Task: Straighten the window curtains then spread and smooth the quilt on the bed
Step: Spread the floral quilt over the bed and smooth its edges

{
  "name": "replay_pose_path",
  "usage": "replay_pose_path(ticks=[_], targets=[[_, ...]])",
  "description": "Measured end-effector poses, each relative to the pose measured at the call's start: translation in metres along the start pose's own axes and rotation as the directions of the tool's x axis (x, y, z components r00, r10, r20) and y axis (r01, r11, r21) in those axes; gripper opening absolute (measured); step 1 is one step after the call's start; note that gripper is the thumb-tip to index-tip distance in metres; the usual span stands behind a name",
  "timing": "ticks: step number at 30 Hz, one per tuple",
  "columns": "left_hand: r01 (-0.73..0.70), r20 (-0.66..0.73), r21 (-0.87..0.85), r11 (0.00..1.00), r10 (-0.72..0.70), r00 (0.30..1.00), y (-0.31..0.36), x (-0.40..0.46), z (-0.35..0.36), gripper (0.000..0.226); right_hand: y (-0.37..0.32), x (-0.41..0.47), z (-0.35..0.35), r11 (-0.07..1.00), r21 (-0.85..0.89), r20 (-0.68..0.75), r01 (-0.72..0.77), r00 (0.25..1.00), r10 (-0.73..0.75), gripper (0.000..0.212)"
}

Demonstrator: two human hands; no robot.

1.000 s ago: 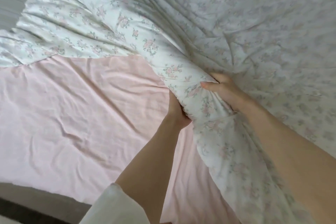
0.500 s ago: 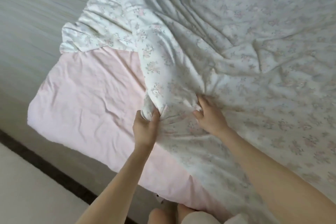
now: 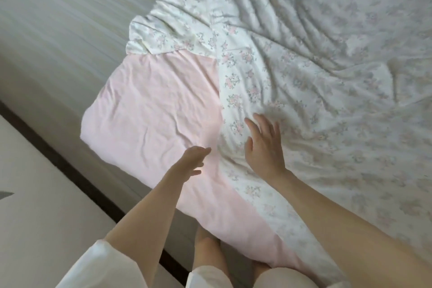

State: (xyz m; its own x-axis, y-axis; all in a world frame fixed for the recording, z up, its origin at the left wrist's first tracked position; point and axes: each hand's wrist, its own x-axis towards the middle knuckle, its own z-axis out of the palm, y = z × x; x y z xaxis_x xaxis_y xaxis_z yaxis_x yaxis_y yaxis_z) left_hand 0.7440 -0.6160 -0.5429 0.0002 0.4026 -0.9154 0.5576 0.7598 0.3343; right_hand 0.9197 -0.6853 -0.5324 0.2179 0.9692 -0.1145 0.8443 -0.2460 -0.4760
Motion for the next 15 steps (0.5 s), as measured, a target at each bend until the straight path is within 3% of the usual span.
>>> replay_pose_path(ticks=[2,5,7,10,13,15], targets=[[-0.041,-0.128,-0.019,0.999,0.039,0.991,0.018,0.016,-0.027,0.012,-0.020,0.017,0.005,0.993,-0.070,0.010,0.092,0.996,-0.091,0.046],[-0.133,-0.308,0.263,0.955,0.214,0.927,0.055,0.050,-0.058,0.038,-0.035,0.051,0.012,0.980,-0.197,0.054,0.040,0.998,-0.030,0.053],[-0.199,-0.313,0.467,0.862,0.372,0.874,0.084,0.072,-0.074,0.050,-0.039,0.084,0.016,0.968,-0.240,0.025,-0.068,0.997,0.076,0.062],[-0.338,-0.176,0.684,0.646,0.596,0.783,0.134,0.109,-0.092,0.057,-0.045,0.144,0.027,0.932,-0.164,0.013,-0.324,0.944,0.330,0.086],[-0.374,0.033,0.876,0.303,0.737,0.675,0.186,0.147,-0.103,0.068,-0.039,0.193,0.049,0.836,-0.076,0.077,-0.544,0.833,0.549,0.105],[-0.348,0.170,0.934,0.084,0.752,0.637,0.217,0.167,-0.106,0.074,-0.032,0.207,0.061,0.802,-0.081,0.103,-0.592,0.796,0.597,0.110]])
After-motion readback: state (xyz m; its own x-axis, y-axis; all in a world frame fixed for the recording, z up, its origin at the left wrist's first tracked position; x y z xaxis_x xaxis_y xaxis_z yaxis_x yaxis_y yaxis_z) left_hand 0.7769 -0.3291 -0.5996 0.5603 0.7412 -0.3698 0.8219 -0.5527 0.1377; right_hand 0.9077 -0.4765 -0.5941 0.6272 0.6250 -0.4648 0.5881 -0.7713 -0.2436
